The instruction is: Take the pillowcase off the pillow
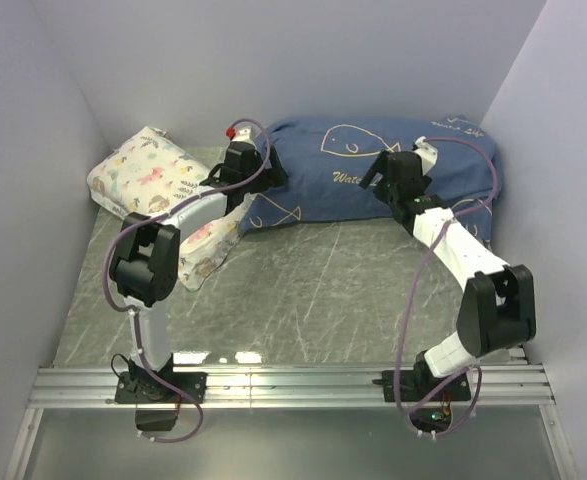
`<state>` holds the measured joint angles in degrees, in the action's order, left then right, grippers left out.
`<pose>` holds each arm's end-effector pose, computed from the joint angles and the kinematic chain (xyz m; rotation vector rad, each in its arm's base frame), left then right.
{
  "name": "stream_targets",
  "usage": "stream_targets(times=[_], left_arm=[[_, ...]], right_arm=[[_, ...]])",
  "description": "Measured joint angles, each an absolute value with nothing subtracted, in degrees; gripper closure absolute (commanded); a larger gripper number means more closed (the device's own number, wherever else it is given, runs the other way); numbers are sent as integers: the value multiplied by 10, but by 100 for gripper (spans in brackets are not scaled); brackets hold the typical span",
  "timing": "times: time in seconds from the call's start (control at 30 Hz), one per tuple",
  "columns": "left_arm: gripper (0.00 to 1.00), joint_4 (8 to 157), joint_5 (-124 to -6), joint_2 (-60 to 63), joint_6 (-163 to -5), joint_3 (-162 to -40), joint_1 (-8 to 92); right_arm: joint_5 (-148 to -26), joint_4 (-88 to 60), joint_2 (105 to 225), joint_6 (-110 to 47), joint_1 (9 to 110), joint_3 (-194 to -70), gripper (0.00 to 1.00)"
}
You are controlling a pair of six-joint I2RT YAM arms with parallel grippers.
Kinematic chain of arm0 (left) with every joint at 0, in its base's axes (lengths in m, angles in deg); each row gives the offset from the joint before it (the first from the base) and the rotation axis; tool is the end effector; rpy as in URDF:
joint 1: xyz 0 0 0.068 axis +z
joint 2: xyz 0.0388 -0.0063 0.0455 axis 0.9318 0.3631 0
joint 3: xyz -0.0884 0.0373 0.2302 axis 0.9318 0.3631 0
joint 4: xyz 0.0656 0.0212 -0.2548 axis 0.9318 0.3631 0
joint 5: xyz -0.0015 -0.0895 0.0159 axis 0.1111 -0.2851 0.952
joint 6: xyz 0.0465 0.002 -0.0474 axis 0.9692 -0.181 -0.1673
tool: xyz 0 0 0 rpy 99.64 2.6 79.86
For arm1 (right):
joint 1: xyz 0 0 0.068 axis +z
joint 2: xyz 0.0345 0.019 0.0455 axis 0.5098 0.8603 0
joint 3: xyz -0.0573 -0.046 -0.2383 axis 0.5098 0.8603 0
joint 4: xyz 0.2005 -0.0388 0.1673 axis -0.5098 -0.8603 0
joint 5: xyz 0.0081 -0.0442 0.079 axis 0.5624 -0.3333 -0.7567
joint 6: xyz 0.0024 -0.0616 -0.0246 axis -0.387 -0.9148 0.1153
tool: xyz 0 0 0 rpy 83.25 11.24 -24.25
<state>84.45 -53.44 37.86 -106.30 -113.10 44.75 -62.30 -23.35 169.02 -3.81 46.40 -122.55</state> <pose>0.4295 -0.1875 0.2177 -0.2209 2.0783 -0.5656 0.3529 0.0831 0.2680 0.5178 1.9928 0.2264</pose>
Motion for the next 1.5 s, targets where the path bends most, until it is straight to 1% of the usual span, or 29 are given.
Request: stream_targets(times=[0.1, 0.27, 0.33, 0.37, 0.4, 0.47, 0.5, 0.53, 0.57, 0.6, 0.63, 0.67, 0.7, 0.73, 0.77, 0.93, 1.07, 1.33, 1.5], left_arm=[[1, 850, -555, 387, -1059, -1141, 447], [1, 835, -581, 387, -1060, -1139, 447], [5, 826, -587, 388, -1061, -1133, 447], [10, 825, -588, 390, -1062, -1133, 447], [20, 824, -591, 393, -1063, -1133, 447], [35, 822, -596, 399, -1066, -1133, 447], [53, 822, -600, 404, -1067, -1134, 447], [63, 823, -603, 408, -1067, -1136, 447], [71, 825, -605, 412, -1069, -1138, 447], [84, 827, -607, 416, -1068, -1143, 447], [92, 829, -609, 418, -1065, -1146, 447], [97, 831, -611, 418, -1065, -1149, 447], [100, 833, -612, 418, -1064, -1152, 446], [100, 834, -612, 418, -1060, -1156, 446], [100, 835, -612, 418, -1059, -1160, 445], [100, 850, -611, 413, -1052, -1168, 444], [100, 874, -601, 393, -1035, -1173, 438], [100, 939, -604, 296, -993, -1184, 408], [100, 972, -601, 189, -974, -1183, 379]], right_arm=[[-630, -233, 1722, -29, 426, -1231, 0], [-628, -214, 1722, -13, 378, -1192, 0], [-625, -200, 1720, -9, 374, -1171, 0], [-624, -195, 1721, -7, 374, -1164, 0], [-624, -185, 1722, -7, 375, -1156, 0], [-625, -159, 1727, -7, 375, -1149, 2], [-626, -143, 1733, -8, 375, -1149, 4], [-627, -124, 1739, -10, 375, -1149, 7], [-628, -106, 1745, -14, 375, -1149, 15], [-628, -90, 1751, -20, 375, -1149, 19], [-628, -76, 1755, -24, 375, -1149, 28], [-629, -63, 1759, -31, 376, -1149, 50], [-630, -52, 1761, -40, 377, -1149, 62], [-630, -47, 1761, -47, 377, -1149, 79], [-629, -45, 1761, -55, 377, -1152, 99], [-628, -48, 1756, -65, 377, -1165, 100], [-631, -79, 1726, -69, 377, -1165, 100], [-655, -155, 1582, -87, 374, -1183, 100], [-677, -222, 1499, -101, 374, -1215, 100]])
